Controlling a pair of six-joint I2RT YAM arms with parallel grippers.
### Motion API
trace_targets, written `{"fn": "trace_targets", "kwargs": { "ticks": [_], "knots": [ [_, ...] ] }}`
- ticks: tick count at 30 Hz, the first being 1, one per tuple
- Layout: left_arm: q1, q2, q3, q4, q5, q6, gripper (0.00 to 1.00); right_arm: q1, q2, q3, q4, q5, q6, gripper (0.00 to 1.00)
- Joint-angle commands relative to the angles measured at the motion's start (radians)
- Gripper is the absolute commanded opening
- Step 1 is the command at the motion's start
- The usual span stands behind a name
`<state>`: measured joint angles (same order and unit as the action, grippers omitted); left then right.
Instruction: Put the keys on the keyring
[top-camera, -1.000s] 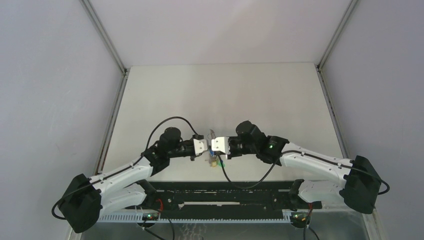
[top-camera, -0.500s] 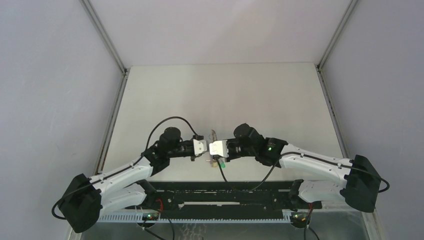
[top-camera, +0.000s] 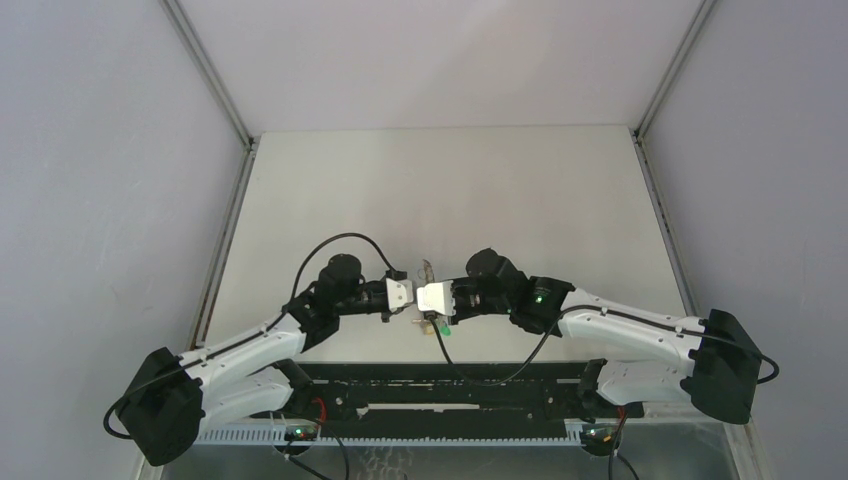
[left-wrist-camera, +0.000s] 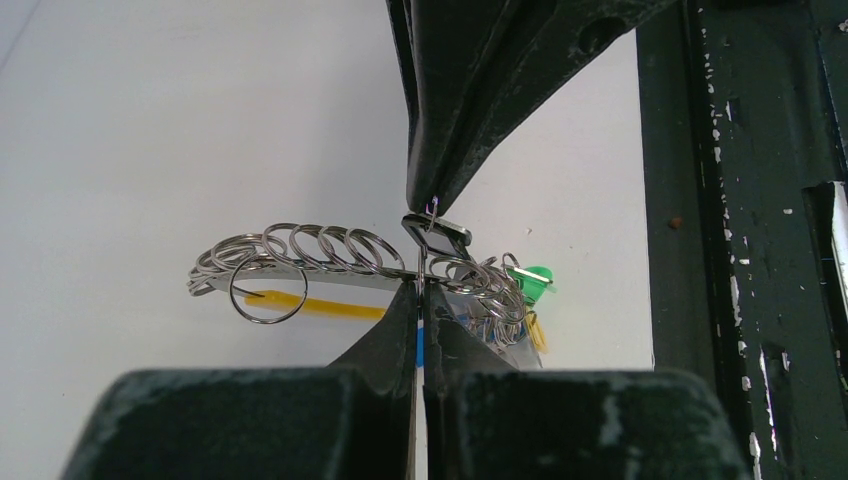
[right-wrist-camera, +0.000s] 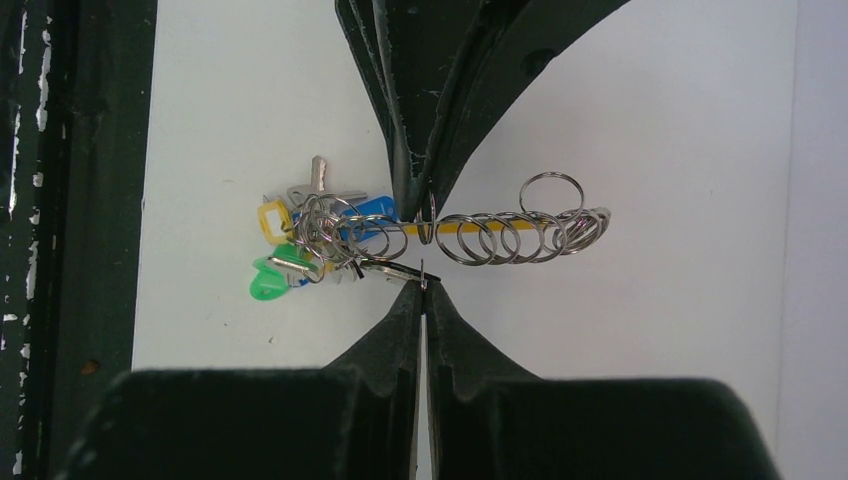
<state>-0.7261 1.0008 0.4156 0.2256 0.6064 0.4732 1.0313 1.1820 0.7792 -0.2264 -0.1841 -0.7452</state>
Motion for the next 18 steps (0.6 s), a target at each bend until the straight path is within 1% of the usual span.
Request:
{"fn": "trace_targets", "kwargs": {
  "ticks": [1, 18],
  "knots": [
    [-0.004, -0.011, 0.025, 0.077, 0.018, 0.002, 0.0, 0.015, 0.0, 0.046, 0.05, 0.022, -0.006, 0.0],
    [-0.003, -0.008, 0.027, 0.078, 0.025, 0.004, 0.0, 0.025, 0.012, 0.052, 0.06, 0.018, 0.0, 0.0]
  ]
}}
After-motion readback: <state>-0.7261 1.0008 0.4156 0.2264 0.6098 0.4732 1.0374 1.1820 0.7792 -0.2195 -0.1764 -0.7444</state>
